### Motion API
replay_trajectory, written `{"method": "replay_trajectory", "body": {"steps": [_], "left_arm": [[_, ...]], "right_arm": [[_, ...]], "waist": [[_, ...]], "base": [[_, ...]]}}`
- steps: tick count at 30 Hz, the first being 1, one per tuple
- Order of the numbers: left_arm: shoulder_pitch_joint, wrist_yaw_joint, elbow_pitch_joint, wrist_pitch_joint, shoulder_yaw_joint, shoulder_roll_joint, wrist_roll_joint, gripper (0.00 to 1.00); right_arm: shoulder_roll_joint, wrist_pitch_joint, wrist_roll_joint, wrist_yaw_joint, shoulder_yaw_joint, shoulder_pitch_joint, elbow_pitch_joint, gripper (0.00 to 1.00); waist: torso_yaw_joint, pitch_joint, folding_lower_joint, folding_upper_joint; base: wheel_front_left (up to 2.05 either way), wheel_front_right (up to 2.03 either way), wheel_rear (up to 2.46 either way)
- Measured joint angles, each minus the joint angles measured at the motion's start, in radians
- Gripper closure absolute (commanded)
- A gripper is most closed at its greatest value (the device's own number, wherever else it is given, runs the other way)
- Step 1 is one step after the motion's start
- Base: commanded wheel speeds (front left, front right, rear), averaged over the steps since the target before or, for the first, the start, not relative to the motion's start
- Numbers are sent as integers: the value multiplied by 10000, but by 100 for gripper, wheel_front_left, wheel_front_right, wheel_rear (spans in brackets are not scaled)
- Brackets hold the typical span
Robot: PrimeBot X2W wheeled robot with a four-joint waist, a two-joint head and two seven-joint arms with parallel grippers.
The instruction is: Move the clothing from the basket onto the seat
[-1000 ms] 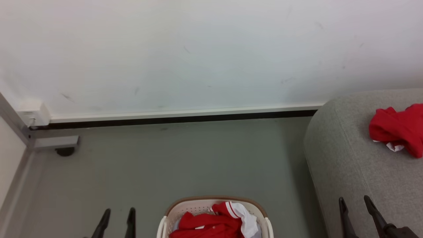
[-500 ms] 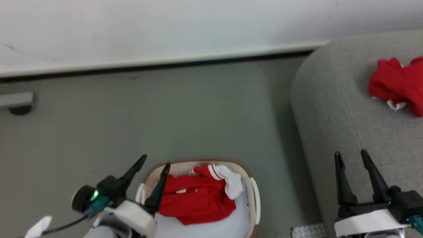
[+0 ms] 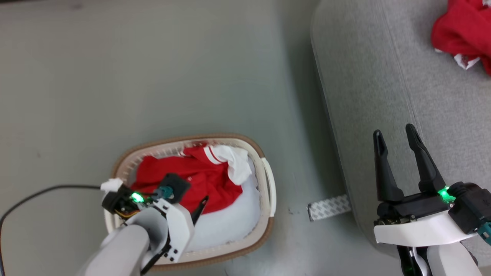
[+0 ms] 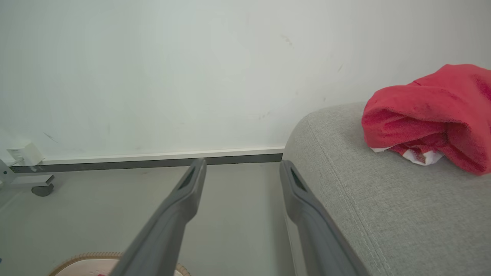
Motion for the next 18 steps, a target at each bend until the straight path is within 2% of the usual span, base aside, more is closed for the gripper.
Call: {"method": "replay_trajectory", "body": {"steps": [4, 12, 18], "left_arm": [[-559, 0, 736, 443, -169, 140, -27, 0], [-1549, 2, 2067, 433, -127, 604, -23, 0], [-2206, 86, 2844, 284, -100, 698, 2, 0]], "right_arm": [[0, 0, 27, 0, 230, -19, -360, 0], [4, 0, 125, 0, 625, -49, -949, 0], [0, -2, 121, 0, 706, -12, -1323, 0]], "waist": [[-303, 759, 0, 0], [-827, 2038, -1, 0], [-1108, 2699, -2, -1]], "base": [[0, 0, 0], [0, 0, 0], [13, 13, 13]]}}
